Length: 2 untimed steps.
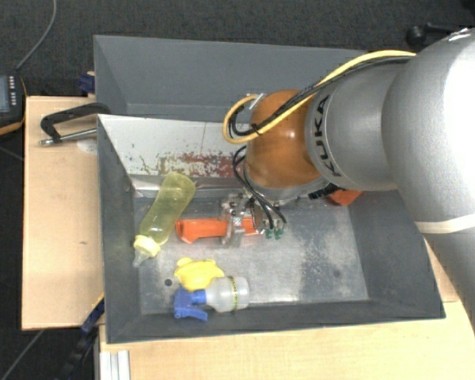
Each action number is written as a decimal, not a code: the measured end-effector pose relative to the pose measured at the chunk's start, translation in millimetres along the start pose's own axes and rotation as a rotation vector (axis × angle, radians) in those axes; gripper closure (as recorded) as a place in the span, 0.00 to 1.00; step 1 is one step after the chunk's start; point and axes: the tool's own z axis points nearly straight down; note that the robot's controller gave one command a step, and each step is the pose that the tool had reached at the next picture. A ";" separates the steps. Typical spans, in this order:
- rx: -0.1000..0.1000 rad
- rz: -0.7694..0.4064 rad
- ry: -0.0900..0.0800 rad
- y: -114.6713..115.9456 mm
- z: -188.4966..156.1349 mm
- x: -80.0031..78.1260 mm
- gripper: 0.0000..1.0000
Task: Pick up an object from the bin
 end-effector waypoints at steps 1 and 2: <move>0.000 0.000 0.000 0.0 0.0 0.0 1.00; -0.001 -0.038 -0.005 0.2 -117.0 -7.8 1.00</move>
Offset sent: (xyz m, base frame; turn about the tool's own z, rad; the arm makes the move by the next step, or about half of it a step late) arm 0.0059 -0.0013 0.1159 -0.0366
